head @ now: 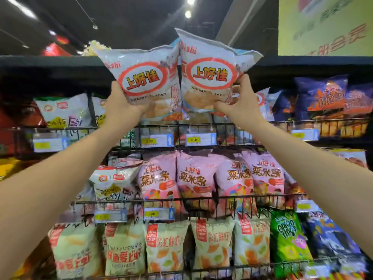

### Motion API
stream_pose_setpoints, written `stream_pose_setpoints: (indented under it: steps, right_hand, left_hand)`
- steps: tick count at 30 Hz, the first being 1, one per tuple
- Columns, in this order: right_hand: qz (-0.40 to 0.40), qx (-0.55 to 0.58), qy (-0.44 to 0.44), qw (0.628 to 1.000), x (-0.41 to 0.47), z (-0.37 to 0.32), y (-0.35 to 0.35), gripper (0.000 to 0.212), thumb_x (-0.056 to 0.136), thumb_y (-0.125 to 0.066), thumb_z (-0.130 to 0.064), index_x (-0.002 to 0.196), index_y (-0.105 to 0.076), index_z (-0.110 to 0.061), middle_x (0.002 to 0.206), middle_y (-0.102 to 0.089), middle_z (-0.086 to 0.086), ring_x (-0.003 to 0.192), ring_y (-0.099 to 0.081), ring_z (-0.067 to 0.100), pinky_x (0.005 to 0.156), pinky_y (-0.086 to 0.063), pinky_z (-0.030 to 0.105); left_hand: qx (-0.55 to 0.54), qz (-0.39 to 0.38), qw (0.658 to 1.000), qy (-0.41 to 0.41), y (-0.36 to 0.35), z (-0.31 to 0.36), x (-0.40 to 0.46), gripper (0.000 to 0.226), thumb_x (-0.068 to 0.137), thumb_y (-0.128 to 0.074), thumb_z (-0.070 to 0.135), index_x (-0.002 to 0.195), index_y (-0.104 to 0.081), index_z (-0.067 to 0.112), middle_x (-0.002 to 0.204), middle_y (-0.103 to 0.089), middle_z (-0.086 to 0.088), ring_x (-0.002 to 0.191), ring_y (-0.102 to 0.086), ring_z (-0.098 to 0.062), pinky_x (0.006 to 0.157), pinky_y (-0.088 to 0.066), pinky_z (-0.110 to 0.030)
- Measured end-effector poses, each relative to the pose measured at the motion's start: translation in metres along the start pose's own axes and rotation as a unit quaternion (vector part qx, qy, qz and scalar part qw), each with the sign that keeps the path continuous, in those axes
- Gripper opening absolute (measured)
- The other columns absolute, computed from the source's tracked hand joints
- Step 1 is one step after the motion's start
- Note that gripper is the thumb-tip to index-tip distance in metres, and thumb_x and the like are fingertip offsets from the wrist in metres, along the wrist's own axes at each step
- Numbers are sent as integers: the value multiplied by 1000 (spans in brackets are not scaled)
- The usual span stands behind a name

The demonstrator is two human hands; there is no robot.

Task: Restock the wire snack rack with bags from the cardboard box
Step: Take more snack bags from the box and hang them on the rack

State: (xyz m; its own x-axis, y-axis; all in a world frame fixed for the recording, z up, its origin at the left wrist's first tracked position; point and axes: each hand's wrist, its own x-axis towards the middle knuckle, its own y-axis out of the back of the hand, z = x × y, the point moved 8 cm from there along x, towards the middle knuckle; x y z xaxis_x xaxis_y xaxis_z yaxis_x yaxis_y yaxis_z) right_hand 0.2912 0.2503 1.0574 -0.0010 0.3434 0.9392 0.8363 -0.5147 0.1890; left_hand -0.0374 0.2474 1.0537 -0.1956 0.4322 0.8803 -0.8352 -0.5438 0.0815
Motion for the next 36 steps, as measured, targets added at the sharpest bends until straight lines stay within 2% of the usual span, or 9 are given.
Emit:
stream_pose_setpoints:
  steps: [4, 7, 10, 12, 17, 21, 23, 29, 36]
  right_hand:
    - [-46, -12, -45, 998, 10, 29, -24, 60, 82, -80, -15, 128, -41, -12, 109, -56, -24, 93, -55, -23, 72, -51, 6]
    - [-98, -23, -59, 993, 14, 44, -38, 70, 82, -81, -14, 138, -39, -18, 123, -59, -16, 107, -57, -8, 81, -45, 7]
    - [-138, -50, -80, 986, 21, 57, -45, 74, 82, -82, -17, 141, -38, -21, 131, -59, -8, 119, -56, 10, 98, -49, 29]
    - [-162, -104, -81, 978, 26, 67, -49, 75, 80, -83, -28, 142, -41, -23, 134, -61, -4, 120, -59, 17, 103, -50, 41]
    - [-243, -188, -109, 945, 36, 80, -70, 72, 83, -79, -43, 142, -46, -18, 137, -58, 1, 108, -55, 16, 89, -39, 29]
    - [-267, -200, -162, 929, 40, 91, -72, 70, 85, -77, -43, 143, -46, -22, 127, -57, -3, 106, -52, 17, 89, -37, 31]
    - [-270, -202, -179, 924, 40, 95, -71, 65, 84, -78, -39, 139, -49, -21, 121, -58, -4, 107, -55, 20, 88, -39, 32]
    - [-261, -284, -178, 905, 35, 91, -72, 67, 84, -75, -47, 140, -50, -21, 133, -62, 6, 117, -59, 30, 97, -47, 41]
    - [-215, -376, -178, 883, 23, 71, -50, 50, 87, -64, -62, 110, -62, -18, 97, -66, 4, 84, -63, 23, 68, -54, 35]
  left_hand:
    - [27, -42, 999, -4, -14, -21, 13, 76, 73, -89, 26, 135, -46, 13, 124, -63, 5, 112, -61, -9, 89, -49, -18]
    - [49, -72, 995, 44, -25, -44, 23, 75, 69, -90, 27, 132, -50, 15, 119, -64, 4, 108, -60, -12, 92, -48, -27]
    - [61, -128, 988, 68, -39, -59, 30, 64, 60, -92, 29, 116, -62, 24, 101, -73, 9, 94, -69, -9, 87, -58, -35]
    - [74, -170, 981, 64, -49, -59, 33, 48, 69, -91, 25, 110, -65, 26, 93, -70, 16, 86, -66, 0, 78, -55, -25]
    - [141, -240, 954, 113, -64, -71, 41, 41, 75, -87, 31, 110, -69, 20, 100, -71, 9, 95, -66, -15, 88, -52, -32]
    - [202, -254, 934, 152, -69, -74, 39, 31, 74, -87, 36, 92, -64, 26, 93, -69, 0, 82, -68, -22, 58, -56, -33]
    - [204, -252, 927, 188, -70, -77, 37, 35, 74, -87, 35, 96, -64, 21, 90, -70, -5, 75, -71, -26, 50, -59, -35]
    - [251, -237, 925, 159, -71, -78, 41, 53, 69, -85, 46, 111, -66, 19, 111, -68, -3, 95, -61, -24, 80, -48, -35]
    - [319, -211, 917, 110, -57, -57, 38, 49, 74, -80, 46, 108, -64, 14, 104, -67, -7, 90, -62, -28, 78, -54, -39]
